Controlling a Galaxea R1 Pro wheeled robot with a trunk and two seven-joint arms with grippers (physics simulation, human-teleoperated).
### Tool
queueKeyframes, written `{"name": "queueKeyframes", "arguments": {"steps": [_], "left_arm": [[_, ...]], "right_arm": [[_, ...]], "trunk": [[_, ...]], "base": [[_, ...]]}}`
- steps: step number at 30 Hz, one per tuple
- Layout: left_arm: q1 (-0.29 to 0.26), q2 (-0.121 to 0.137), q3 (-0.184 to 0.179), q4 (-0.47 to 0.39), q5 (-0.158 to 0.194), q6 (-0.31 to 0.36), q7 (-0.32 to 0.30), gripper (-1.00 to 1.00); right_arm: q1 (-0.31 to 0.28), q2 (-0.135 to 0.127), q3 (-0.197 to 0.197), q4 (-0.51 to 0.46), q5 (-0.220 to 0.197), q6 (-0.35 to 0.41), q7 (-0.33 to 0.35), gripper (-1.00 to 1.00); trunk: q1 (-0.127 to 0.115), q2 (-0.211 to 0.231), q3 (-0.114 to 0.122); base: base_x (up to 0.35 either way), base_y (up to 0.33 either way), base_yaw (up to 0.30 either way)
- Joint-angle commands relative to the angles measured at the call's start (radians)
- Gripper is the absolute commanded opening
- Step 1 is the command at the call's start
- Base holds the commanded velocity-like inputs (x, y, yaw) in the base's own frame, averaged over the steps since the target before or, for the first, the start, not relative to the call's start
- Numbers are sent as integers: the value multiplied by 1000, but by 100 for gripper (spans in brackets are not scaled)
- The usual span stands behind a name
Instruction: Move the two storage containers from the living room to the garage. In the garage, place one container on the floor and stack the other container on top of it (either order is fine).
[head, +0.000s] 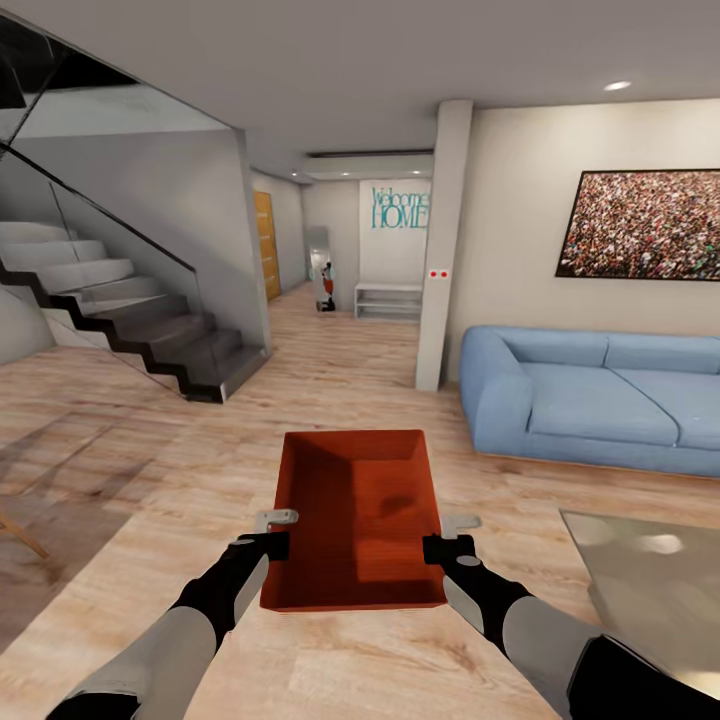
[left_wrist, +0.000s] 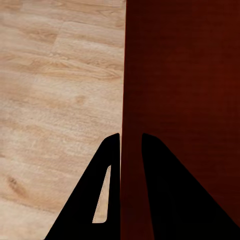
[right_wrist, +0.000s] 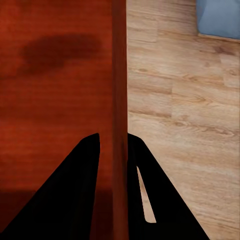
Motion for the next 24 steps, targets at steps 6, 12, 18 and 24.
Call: {"name": "queueKeyframes", "arguments": {"steps": [6, 12, 18, 24], "left_arm": [[-1, 13, 0, -3, 9, 5, 8, -100], [-1, 13, 0, -3, 9, 5, 8, -100], [-2, 13, 0, -1, 9, 5, 8, -100], [-1, 13, 0, 0, 9, 5, 8, -100]], "right_arm": [[-1, -8, 18, 81, -19, -1, 0, -100], [-1, -8, 18, 81, -19, -1, 0, -100], [-1, -8, 18, 81, -19, -1, 0, -100], [-1, -9, 18, 81, -19, -1, 0, -100]], "trunk": [[1, -2, -2], [1, -2, -2], [1, -2, -2], [1, -2, -2]], "base": [[318, 100, 0], [318, 100, 0], [318, 99, 0], [319, 99, 0]]}}
